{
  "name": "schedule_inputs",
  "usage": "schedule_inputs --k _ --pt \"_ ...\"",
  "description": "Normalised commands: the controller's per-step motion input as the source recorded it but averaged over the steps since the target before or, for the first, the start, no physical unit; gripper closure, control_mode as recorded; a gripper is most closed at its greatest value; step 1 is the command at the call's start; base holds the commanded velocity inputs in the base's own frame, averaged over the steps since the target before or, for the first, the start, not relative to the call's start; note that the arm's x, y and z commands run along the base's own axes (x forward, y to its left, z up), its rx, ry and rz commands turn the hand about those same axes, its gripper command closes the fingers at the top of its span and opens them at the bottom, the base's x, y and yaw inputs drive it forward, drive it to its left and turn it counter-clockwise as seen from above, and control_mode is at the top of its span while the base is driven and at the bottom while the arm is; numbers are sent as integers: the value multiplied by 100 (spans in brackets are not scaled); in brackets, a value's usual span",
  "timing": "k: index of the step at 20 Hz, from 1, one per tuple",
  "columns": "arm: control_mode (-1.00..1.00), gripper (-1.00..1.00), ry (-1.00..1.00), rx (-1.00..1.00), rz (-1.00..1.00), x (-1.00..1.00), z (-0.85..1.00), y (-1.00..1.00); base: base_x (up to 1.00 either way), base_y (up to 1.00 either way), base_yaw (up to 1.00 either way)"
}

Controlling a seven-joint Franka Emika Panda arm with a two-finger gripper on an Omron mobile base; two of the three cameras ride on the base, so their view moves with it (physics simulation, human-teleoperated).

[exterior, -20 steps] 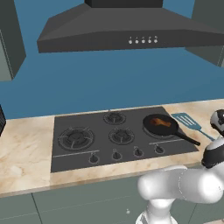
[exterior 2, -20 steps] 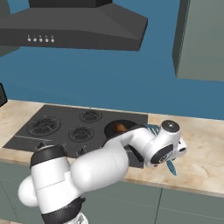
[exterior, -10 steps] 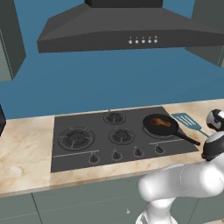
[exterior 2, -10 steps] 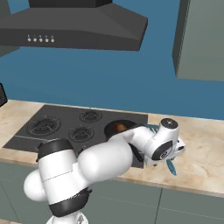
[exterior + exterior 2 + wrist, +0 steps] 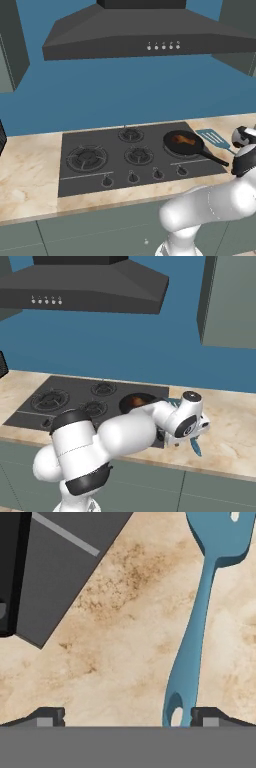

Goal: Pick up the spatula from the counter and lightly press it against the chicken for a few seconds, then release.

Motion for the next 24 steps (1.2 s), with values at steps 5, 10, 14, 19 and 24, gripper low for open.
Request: schedule_inputs --k 5,10,14,19,24 --pt "-100 -100 4 0 3 19 -11 -12 0 0 0" --pt "-100 -100 2 0 4 14 -9 -20 0 0 0" --pt "-100 -100 3 0 4 17 -10 -17 0 0 0" --pt "-100 -100 5 0 3 20 -14 -9 0 0 0" --pt "-100 -100 3 0 3 13 -13 -9 0 0 0"
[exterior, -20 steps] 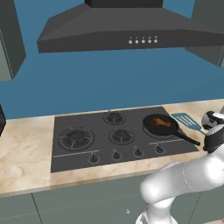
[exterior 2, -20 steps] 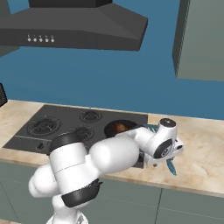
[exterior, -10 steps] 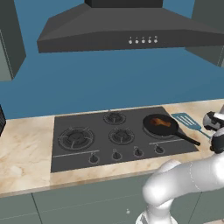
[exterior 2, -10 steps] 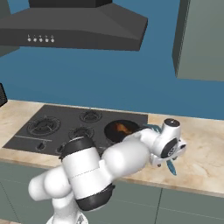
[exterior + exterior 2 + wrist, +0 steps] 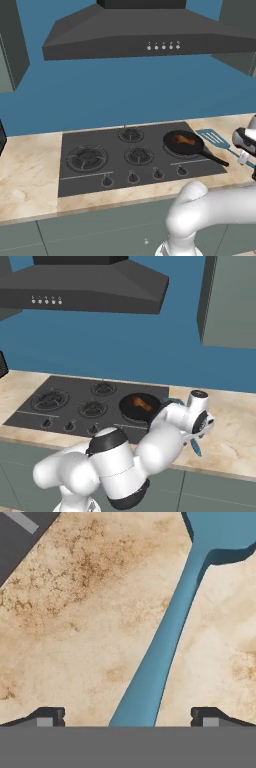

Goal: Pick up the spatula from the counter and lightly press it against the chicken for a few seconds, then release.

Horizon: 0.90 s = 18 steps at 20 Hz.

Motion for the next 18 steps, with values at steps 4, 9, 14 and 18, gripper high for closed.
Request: schedule_inputs --k 4,9,14,18 --pt "-100 -100 2 0 3 9 -14 -13 0 0 0" --pt "-100 -100 2 0 2 6 -20 -5 0 0 0" --pt "-100 -100 0 0 2 0 -25 0 0 0 0" --pt "-100 -100 0 0 3 0 -25 0 0 0 0"
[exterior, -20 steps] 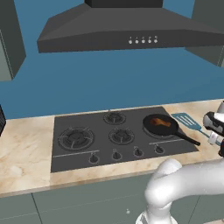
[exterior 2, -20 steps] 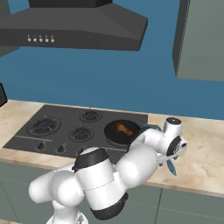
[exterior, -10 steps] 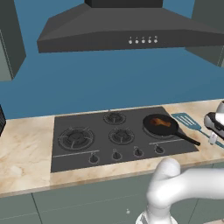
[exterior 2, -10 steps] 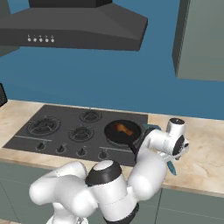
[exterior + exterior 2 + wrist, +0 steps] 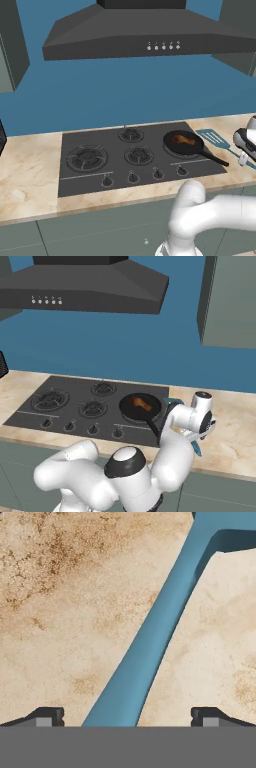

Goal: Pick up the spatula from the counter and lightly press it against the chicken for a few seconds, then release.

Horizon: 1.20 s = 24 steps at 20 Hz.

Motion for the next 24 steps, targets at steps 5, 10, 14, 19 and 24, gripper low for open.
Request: schedule_inputs --k 5,10,14,19,24 --pt "-100 100 1 0 2 1 -25 0 0 0 0" --pt "-100 100 1 0 2 0 -26 0 0 0 0" --pt "-100 100 0 1 1 0 -18 0 0 0 0" --pt "-100 100 0 4 0 -5 -1 0 0 0 0" --pt "-100 100 -9 0 4 -35 19 0 0 0 0"
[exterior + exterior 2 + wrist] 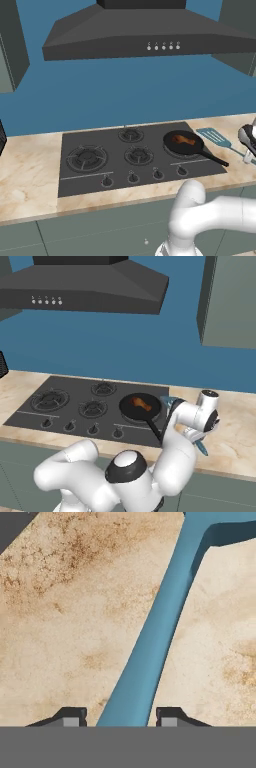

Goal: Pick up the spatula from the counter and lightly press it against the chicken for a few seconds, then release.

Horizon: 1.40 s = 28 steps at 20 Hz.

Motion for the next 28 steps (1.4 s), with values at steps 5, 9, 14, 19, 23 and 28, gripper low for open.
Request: schedule_inputs --k 5,9,14,19,23,28 --pt "-100 100 -12 0 5 -39 34 5 0 0 0" --pt "-100 100 -13 -1 2 -32 22 42 0 0 0" --pt "-100 100 -10 -2 3 -21 23 43 0 0 0" --pt "-100 100 -3 -9 6 -6 26 30 0 0 0" --pt "-100 100 0 -12 11 0 29 8 0 0 0" --pt "-100 100 0 -11 12 0 24 3 0 0 0"
